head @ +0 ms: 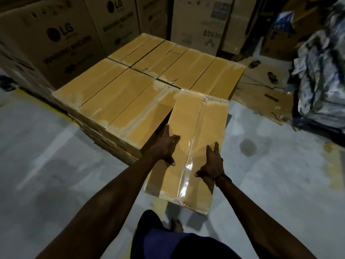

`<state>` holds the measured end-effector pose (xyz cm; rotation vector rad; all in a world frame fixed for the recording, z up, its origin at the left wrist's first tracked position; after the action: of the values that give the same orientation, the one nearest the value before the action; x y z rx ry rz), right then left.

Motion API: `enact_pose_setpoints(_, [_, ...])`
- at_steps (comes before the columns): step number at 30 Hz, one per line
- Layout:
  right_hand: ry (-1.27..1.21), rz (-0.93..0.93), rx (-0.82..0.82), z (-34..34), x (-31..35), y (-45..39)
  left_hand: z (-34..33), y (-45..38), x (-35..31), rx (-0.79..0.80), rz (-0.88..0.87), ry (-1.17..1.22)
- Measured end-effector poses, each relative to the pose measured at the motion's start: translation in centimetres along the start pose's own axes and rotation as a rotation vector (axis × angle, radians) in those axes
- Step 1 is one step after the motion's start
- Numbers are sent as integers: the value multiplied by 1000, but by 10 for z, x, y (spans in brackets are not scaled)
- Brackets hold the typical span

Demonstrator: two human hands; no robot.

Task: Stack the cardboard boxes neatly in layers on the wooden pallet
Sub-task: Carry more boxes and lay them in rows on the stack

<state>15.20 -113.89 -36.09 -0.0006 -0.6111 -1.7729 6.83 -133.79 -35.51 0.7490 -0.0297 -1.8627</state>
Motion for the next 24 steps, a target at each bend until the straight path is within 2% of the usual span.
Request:
enact_pose_setpoints(9, [-72,-175,12,-24,28,-66,15,-93,49,186,-140,9])
enact_pose_setpoints(15, [-153,-276,55,-41,52,-108,27,-140,90,269,-123,101])
enact_pose_setpoints(21, [-167,-315,77,-62,53,-149,43,-160,109,356,-154,113])
enact_pose_setpoints(24, [-139,-309,78,-71,50,-161,43,-173,120,344,-160,44])
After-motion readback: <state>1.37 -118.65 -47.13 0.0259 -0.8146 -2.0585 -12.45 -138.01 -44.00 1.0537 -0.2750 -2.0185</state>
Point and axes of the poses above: each hand's wrist, its own y-axis away from the middle knuckle, its own z-axis out of the back of the hand, x = y × z, the point moved 9 cm from there along -y, towards the middle knuckle, and after that the axes turned 6 degrees about y, right-handed, at the moved point
